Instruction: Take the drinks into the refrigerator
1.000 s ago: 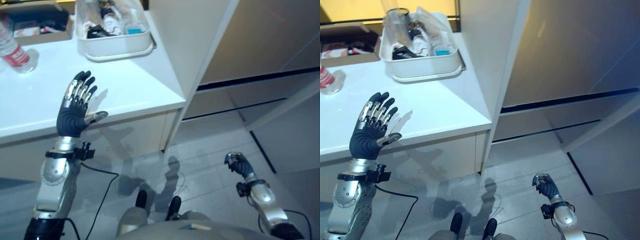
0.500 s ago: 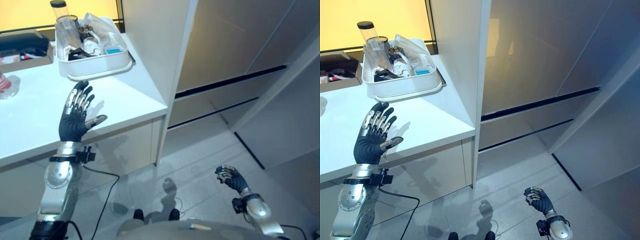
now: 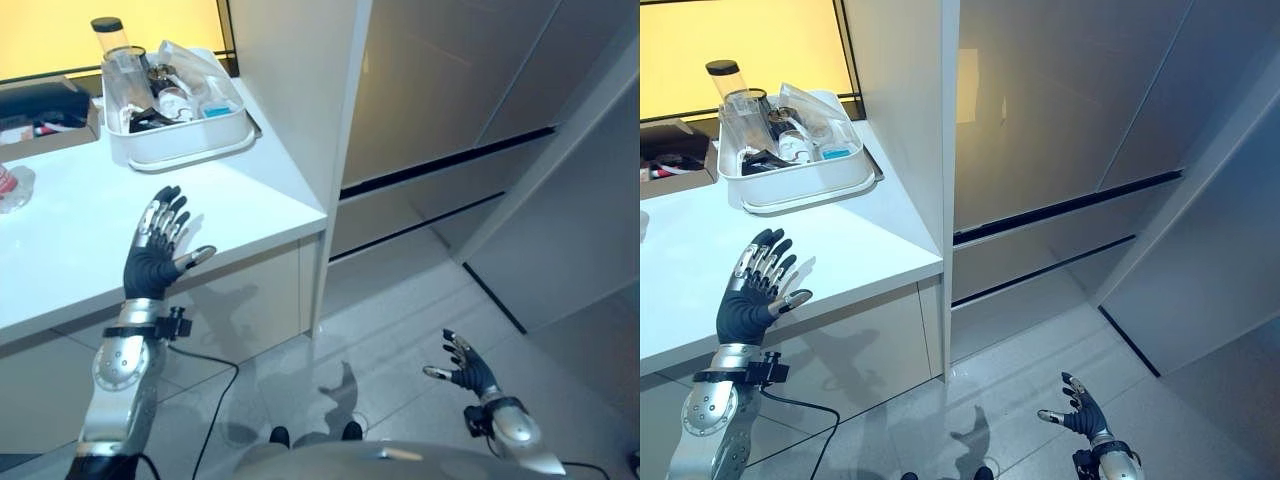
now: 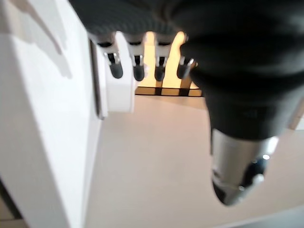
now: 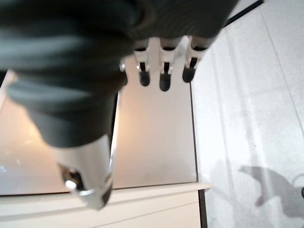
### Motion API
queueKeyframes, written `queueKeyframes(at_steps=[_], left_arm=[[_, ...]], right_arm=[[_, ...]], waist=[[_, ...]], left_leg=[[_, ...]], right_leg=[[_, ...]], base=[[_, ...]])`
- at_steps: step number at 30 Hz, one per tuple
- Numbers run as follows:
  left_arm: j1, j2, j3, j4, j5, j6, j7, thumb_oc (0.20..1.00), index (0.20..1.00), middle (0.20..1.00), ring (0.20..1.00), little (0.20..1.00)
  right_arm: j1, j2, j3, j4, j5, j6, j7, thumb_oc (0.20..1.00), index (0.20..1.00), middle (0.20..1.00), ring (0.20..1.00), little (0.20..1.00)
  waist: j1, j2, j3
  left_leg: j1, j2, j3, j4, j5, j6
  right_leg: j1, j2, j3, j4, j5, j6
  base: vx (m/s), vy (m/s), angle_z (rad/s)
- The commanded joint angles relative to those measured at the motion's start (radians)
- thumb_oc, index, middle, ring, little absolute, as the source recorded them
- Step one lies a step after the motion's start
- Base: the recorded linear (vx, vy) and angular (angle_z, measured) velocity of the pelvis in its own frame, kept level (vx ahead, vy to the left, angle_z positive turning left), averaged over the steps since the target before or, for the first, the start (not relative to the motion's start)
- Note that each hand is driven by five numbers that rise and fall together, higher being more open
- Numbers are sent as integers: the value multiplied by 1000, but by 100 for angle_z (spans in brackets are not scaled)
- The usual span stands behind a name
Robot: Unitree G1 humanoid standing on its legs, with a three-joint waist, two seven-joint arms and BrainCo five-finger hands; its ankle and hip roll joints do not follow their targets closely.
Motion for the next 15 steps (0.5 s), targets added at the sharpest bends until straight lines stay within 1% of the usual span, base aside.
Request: queueKeyframes(at_steps=[1, 6, 7, 8, 9, 10, 11, 12, 13, 15], left_arm=[[16, 33, -25, 13, 26, -36, -46, 1000, 1000, 1000, 1000, 1000], [28, 43, -75, 140, 64, -28, -50, 1000, 1000, 1000, 1000, 1000], [28, 43, -75, 141, 64, -29, -50, 1000, 1000, 1000, 1000, 1000], [30, 49, -94, 235, 118, -23, -40, 1000, 1000, 1000, 1000, 1000], [29, 58, -100, 277, 153, -26, -31, 1000, 1000, 1000, 1000, 1000], [26, 57, -102, 280, 155, -28, -30, 1000, 1000, 1000, 1000, 1000], [27, 74, -122, 337, 225, -34, -16, 1000, 1000, 1000, 1000, 1000], [26, 73, -124, 339, 226, -35, -15, 1000, 1000, 1000, 1000, 1000], [33, 85, -136, 369, 265, -40, -9, 1000, 1000, 1000, 1000, 1000], [36, 89, -142, 370, 262, -42, -15, 1000, 1000, 1000, 1000, 1000]], right_arm=[[-62, -19, -1, -33, 16, -41, -21, 1000, 1000, 1000, 1000, 1000], [-61, -25, 0, -42, 20, -47, -23, 1000, 1000, 1000, 1000, 1000], [-61, -25, 0, -42, 20, -47, -23, 1000, 1000, 1000, 1000, 1000], [-62, -27, 1, -40, 22, -49, -23, 1000, 1000, 1000, 1000, 1000], [-60, -29, 0, -49, 22, -51, -20, 1000, 1000, 1000, 1000, 1000], [-60, -29, -1, -50, 22, -50, -20, 1000, 1000, 1000, 1000, 1000], [-60, -34, 1, -47, 24, -54, -18, 1000, 1000, 1000, 1000, 1000], [-59, -34, 1, -47, 24, -54, -18, 1000, 1000, 1000, 1000, 1000], [-55, -39, 0, -63, 28, -60, -15, 1000, 1000, 1000, 1000, 1000], [-52, -41, -1, -66, 27, -63, -14, 1000, 1000, 1000, 1000, 1000]], waist=[[-4, -23, -2], [0, -24, -5], [0, -24, -5], [1, -24, -6], [1, -24, -5], [2, -24, -5], [2, -23, -7], [3, -23, -7], [5, -23, -8], [7, -23, -9]], left_leg=[[19, -9, 2, 0, -78, 4], [20, -9, -2, 0, -77, 6], [20, -9, -2, 0, -77, 6], [20, -8, -3, 0, -75, 6], [20, -7, -4, 0, -74, 6], [20, -7, -4, 0, -74, 6], [21, -6, -4, 0, -74, 5], [21, -6, -4, 0, -74, 5], [23, -5, -4, 0, -75, 4], [24, -5, -4, 0, -75, 4]], right_leg=[[-1, -96, 18, 40, 47, 144], [3, -95, 16, 39, 45, 145], [3, -95, 16, 39, 45, 145], [6, -94, 17, 37, 45, 147], [6, -94, 16, 36, 45, 147], [6, -94, 16, 36, 45, 147], [8, -93, 16, 35, 44, 147], [8, -93, 16, 35, 44, 147], [8, -92, 16, 34, 43, 148], [10, -91, 17, 33, 42, 148]], base=[[0, 0, 0], [0, 0, 0], [0, 0, 0], [0, 0, 0], [0, 0, 0], [0, 0, 0], [0, 0, 0], [33, 19, 0], [0, 0, 0], [0, 0, 0]])
